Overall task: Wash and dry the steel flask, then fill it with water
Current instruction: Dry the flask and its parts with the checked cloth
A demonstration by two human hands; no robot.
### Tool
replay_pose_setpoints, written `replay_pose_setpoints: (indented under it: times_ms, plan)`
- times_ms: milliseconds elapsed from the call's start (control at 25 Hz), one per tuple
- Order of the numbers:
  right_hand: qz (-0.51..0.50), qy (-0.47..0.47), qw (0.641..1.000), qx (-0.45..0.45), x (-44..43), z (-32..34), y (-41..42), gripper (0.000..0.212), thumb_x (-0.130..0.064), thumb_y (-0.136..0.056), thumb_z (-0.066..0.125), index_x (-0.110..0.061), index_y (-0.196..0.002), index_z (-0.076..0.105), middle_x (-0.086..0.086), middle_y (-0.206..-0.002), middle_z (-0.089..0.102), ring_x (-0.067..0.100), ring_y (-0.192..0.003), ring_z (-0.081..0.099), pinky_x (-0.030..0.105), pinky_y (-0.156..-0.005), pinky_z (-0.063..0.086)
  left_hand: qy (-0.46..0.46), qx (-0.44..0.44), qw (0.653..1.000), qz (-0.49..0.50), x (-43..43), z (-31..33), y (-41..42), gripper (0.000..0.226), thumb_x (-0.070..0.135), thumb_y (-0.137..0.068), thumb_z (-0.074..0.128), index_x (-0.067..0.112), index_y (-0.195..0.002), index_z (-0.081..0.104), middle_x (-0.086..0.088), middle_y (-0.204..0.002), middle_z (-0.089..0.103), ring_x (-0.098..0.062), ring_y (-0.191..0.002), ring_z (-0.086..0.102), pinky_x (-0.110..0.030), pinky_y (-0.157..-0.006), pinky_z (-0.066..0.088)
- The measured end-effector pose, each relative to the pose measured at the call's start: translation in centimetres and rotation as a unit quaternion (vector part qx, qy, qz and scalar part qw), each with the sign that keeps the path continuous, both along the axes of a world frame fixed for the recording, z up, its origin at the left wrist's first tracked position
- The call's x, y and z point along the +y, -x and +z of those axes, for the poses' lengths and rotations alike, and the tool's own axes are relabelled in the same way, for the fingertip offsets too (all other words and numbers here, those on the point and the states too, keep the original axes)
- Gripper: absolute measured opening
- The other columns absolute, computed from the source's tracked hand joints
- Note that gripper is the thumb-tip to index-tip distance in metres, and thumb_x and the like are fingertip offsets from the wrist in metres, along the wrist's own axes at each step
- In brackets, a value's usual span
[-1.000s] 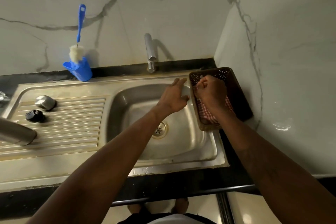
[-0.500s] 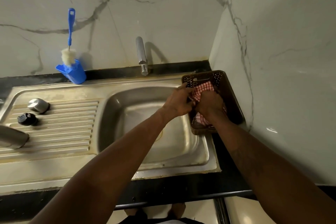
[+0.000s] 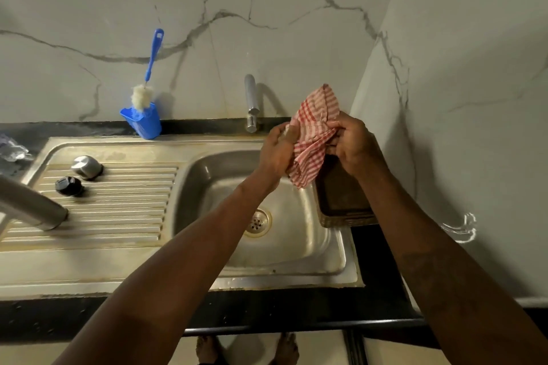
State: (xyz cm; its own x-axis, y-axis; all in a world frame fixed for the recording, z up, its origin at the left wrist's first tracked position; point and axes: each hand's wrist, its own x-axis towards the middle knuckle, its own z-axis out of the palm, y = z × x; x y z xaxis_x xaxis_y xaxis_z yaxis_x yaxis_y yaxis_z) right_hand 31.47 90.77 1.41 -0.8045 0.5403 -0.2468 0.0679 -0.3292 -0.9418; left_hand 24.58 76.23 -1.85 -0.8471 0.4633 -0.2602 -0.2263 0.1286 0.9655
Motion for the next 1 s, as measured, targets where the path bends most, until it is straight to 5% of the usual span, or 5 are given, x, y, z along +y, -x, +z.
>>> replay_pose_setpoints:
  times_ms: [240,520,680,840,1000]
  plan:
    - [0.083,0.286,0.946,0.128,-8.1,0.5,2.7,0.037,-0.019,-0.094,0.040,-0.001,-0.119,0.062,0.017,-0.111,0.072,0.033,-0.103,0.069,0.043,-0.095,0.054,-0.088,-0.073,0.993,0.012,-9.4,4.7,3.3,0.053,0.057,-0.089,0.070,0.014,-0.120,0.076,-0.006,-0.112,0.079,-0.031,-0.106,0.075,-0.050,-0.099,0.058]
    - [0.138,0.308,0.935,0.109,-23.0,-0.7,6.7,0.035,-0.028,-0.103,0.038,-0.004,-0.110,0.063,0.015,-0.099,0.070,0.029,-0.089,0.070,0.040,-0.082,0.060,-0.089,-0.109,0.985,0.101,-23.9,5.8,7.5,0.016,0.019,-0.088,0.073,0.010,-0.102,0.073,-0.003,-0.084,0.073,-0.020,-0.080,0.068,-0.032,-0.069,0.053]
    - [0.198,0.334,0.918,0.081,-31.4,-2.0,8.9,0.078,-0.065,-0.099,0.042,-0.003,-0.144,0.053,0.024,-0.143,0.056,0.041,-0.131,0.054,0.057,-0.118,0.034,-0.080,-0.036,0.989,0.118,-31.9,5.9,9.7,0.028,0.012,-0.084,0.081,0.006,-0.111,0.075,-0.005,-0.083,0.073,-0.020,-0.076,0.068,-0.035,-0.070,0.056]
    - [0.272,0.305,0.910,0.071,-38.3,-3.2,10.6,0.073,-0.048,-0.103,0.050,-0.007,-0.159,0.032,0.023,-0.160,0.037,0.042,-0.148,0.037,0.062,-0.122,0.023,-0.033,0.089,0.995,0.028,-37.2,7.2,11.4,0.033,0.012,-0.079,0.090,0.012,-0.110,0.079,-0.006,-0.089,0.077,-0.020,-0.078,0.071,-0.032,-0.073,0.060]
    - [0.312,0.335,0.887,0.055,-42.4,-4.5,10.7,0.081,-0.066,-0.101,0.044,-0.014,-0.162,0.029,0.021,-0.167,0.023,0.041,-0.153,0.024,0.063,-0.125,0.012,0.083,0.178,0.979,-0.046,-39.6,8.5,13.2,0.034,0.028,-0.084,0.088,0.026,-0.116,0.076,-0.004,-0.101,0.080,-0.017,-0.088,0.078,-0.032,-0.082,0.063]
